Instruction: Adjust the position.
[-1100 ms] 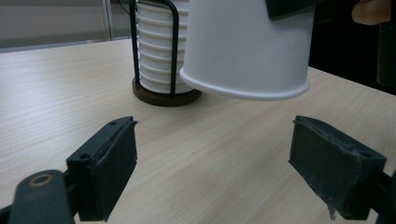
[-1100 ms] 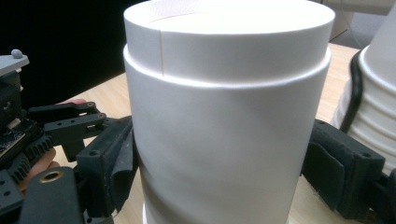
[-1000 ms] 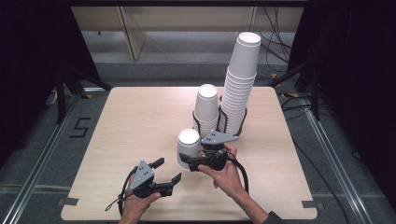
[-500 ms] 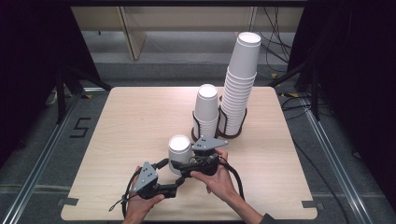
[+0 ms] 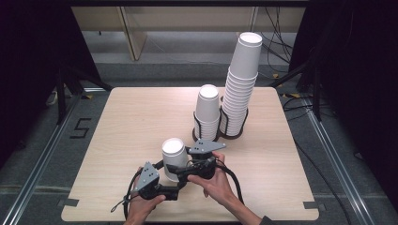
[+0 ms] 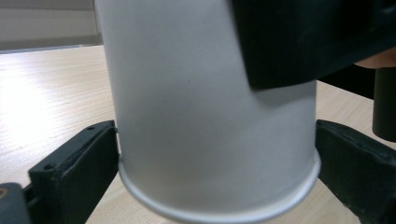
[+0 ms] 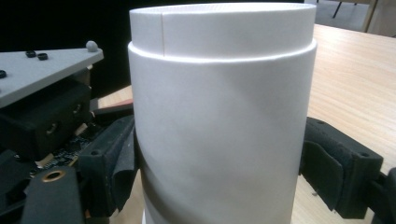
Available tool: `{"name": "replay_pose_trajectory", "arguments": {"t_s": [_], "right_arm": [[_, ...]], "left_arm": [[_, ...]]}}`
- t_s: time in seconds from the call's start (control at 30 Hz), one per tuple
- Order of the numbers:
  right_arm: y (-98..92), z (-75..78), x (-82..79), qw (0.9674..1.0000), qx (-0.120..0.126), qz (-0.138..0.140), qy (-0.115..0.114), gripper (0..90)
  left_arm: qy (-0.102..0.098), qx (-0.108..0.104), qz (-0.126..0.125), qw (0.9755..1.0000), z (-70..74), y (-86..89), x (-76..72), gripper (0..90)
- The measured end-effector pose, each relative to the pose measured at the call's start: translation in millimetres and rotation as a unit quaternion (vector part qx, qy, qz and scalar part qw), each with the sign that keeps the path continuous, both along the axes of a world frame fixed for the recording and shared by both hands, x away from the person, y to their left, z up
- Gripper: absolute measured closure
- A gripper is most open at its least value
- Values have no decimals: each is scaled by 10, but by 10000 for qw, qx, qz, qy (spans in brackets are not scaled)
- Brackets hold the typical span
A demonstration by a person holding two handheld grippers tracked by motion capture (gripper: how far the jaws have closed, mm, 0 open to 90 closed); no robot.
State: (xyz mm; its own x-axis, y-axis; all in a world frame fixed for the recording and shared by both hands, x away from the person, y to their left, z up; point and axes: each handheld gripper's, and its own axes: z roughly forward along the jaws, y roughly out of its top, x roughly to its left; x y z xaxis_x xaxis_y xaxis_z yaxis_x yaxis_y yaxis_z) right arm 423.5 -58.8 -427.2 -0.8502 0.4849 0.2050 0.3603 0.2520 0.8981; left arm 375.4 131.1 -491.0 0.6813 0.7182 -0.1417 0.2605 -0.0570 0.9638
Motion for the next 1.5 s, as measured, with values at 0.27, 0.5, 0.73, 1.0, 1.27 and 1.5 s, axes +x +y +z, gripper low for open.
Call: {"name": "replay_pose_trajectory", "arguments": {"t_s": [0.27,0.5,0.73,1.0,1.27,1.5], "right_arm": [[28,-5,-25,10000,7,56,-35,187],[21,5,-37,9999,109,129,13,183],[25,11,-41,9999,89,130,20,158],[-91,261,-4,9983,-238,471,-238,157],[-226,340,11,9958,-455,796,-31,170],[-259,317,45,9920,-611,1036,381,227]], "left_arm": [[-51,-100,-2,9999,-13,-21,15,0],[-116,-61,-22,9999,6,-10,0,22],[-192,164,-43,9997,44,-4,-13,63],[-368,705,-315,9963,99,0,6,83],[-414,1439,-757,9858,142,-39,-21,84],[-337,1801,-1089,9770,156,-21,-12,82]]}}
